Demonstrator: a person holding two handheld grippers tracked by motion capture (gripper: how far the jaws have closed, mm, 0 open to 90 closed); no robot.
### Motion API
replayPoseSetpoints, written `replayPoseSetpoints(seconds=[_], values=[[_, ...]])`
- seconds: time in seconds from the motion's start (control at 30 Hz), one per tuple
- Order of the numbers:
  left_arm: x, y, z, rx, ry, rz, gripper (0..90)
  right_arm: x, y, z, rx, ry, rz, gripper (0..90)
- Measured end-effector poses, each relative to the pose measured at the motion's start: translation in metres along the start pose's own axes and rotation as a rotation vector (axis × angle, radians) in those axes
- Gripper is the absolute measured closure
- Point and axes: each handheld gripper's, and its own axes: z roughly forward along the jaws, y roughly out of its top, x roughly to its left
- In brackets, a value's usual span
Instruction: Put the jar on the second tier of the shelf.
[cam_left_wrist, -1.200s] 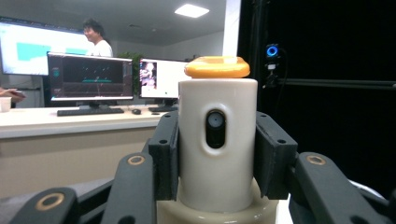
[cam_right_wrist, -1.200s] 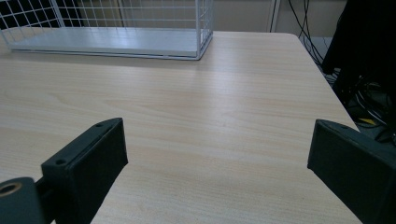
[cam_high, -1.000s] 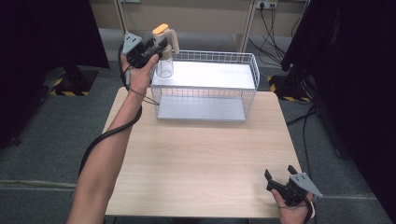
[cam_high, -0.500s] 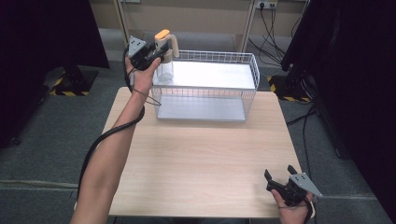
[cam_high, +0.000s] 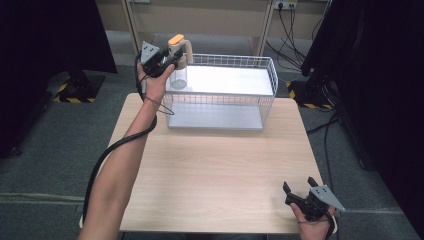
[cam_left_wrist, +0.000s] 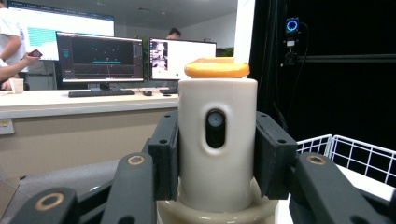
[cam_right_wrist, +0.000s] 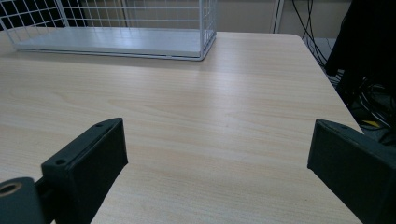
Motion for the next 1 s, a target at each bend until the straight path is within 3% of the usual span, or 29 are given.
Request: replayPoseSetpoints(seconds=[0.3,0.37,0.47,0.67,0.93,1.0], values=[[0.004,0.001,-0.001,-0.001,-0.018,-0.015,54.0,0.000,0.000,0.000,0.000,0.000,-0.002,4.8],[0.003,0.002,0.000,0.005,-0.019,-0.019,46.1,0.000,0.000,0.000,-0.001,0.001,-0.002,4.8],[0.002,0.004,-0.003,0.008,0.010,-0.026,27.6,0.000,0.000,0.000,-0.002,0.000,-0.002,4.8],[0.003,0.006,-0.013,0.016,0.023,-0.008,14.4,0.000,0.000,0.000,-0.001,0.002,-0.001,4.7],[0.001,0.012,-0.029,0.029,0.019,0.024,10.8,0.000,0.000,0.000,0.002,0.000,-0.005,4.7],[-0.001,0.011,-0.035,0.032,0.007,0.014,11.1,0.000,0.000,0.000,0.000,0.001,-0.003,4.7]])
